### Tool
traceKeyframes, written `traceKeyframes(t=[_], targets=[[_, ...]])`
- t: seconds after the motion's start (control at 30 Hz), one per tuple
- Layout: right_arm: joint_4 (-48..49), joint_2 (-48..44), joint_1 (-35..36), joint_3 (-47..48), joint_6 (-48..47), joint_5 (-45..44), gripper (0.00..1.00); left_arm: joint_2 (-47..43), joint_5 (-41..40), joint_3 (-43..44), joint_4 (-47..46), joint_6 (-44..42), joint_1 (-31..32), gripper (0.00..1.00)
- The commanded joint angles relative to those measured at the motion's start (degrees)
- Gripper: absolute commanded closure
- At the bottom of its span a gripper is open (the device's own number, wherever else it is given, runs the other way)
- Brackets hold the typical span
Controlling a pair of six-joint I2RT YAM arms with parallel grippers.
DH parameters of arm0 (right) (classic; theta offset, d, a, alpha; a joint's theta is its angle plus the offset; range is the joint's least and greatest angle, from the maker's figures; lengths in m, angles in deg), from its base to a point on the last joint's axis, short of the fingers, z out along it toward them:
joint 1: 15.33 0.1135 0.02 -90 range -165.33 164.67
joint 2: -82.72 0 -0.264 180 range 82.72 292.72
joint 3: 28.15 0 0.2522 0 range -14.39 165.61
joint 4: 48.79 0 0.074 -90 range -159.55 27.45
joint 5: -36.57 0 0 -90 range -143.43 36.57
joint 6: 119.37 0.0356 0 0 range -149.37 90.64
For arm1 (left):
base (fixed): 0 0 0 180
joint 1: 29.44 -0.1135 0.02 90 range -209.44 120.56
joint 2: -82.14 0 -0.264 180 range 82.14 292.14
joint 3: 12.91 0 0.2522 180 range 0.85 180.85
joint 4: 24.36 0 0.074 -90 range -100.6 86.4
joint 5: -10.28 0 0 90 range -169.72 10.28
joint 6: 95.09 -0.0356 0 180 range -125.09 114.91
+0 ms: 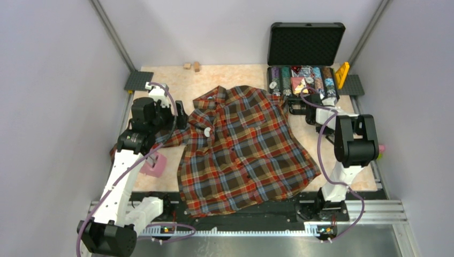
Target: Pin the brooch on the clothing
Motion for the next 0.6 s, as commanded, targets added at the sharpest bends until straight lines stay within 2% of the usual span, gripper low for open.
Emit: traceKeyframes(t=[0.0,0.57], targets=[[-0.11,0.45,-0.33,2.24,0.52,-1.87,0.85,-0.03,0.42,-0.47,-1.72,-0.55,0.25,0.02],[0.48,3.42,-0.35,3.16,-0.44,-1.62,0.83,0.02,0.27,-0.49,-1.65,-0.55,0.58,0.02]])
